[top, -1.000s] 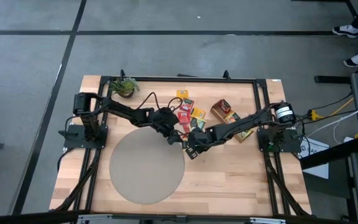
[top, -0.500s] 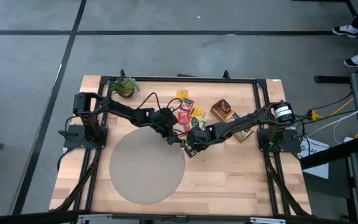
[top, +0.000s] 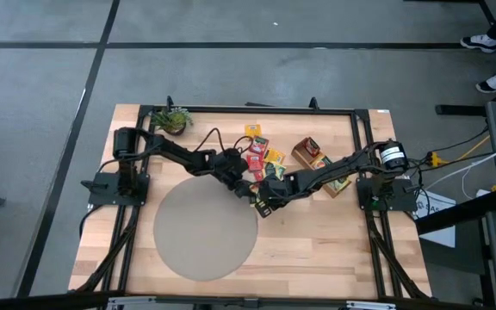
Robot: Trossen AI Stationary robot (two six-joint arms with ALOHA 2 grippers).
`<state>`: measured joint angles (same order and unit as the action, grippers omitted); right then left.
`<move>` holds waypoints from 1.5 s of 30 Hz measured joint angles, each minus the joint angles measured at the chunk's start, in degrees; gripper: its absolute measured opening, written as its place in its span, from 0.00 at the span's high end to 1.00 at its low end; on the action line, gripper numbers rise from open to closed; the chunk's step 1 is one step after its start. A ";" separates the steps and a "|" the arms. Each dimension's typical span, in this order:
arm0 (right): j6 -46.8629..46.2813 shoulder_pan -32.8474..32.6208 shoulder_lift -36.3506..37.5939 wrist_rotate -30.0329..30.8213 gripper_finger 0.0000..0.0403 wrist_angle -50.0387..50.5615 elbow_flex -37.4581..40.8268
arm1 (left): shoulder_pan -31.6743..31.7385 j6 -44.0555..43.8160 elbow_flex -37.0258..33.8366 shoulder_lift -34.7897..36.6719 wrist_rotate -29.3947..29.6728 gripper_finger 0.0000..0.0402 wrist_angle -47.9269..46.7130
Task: Pick & Place Tea
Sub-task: Put the yellow tea bag into the bottom section of the wooden organizer
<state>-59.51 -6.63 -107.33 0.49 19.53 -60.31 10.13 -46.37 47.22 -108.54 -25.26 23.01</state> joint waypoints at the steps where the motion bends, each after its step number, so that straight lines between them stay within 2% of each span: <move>1: 0.00 0.00 0.00 -0.01 0.99 -0.03 0.00 | 0.14 -0.01 -0.01 -0.03 0.00 0.52 0.26; 5: 0.00 0.00 -0.02 -0.07 0.99 -0.39 0.02 | 0.52 -0.96 -0.02 -0.03 -0.07 0.53 -0.02; 8: 0.00 0.00 -0.04 -0.22 0.99 -0.76 0.02 | 0.52 -0.87 -0.02 -0.03 -0.08 0.59 -0.14; 16: 0.00 0.00 -0.09 -0.22 0.99 -2.04 0.09 | 0.50 -0.85 -0.02 -0.01 -0.13 0.85 -0.31; 21: 0.00 0.00 -0.09 -0.22 0.99 -2.08 0.09 | 0.50 -0.42 -0.02 -0.01 -0.15 0.98 -0.44; 27: 0.00 0.00 -0.09 -0.22 0.98 -2.14 0.07 | 0.65 0.51 -0.02 0.01 -1.02 0.99 -0.57; 34: 4.16 0.86 1.81 -3.65 0.92 -2.81 0.11 | 3.03 1.34 -0.11 0.01 -9.13 1.00 -0.79; 38: 6.09 1.81 4.56 -3.65 0.90 -3.52 0.11 | 4.32 1.63 -0.13 0.19 -12.26 0.99 -1.56; 45: 13.06 2.62 9.62 -3.71 0.90 -8.36 0.07 | 4.72 7.31 -0.17 5.38 -13.67 1.00 -8.08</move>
<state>-46.44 -4.01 -97.71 -3.21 11.17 -60.25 14.85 -39.06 47.05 -103.16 -38.93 14.93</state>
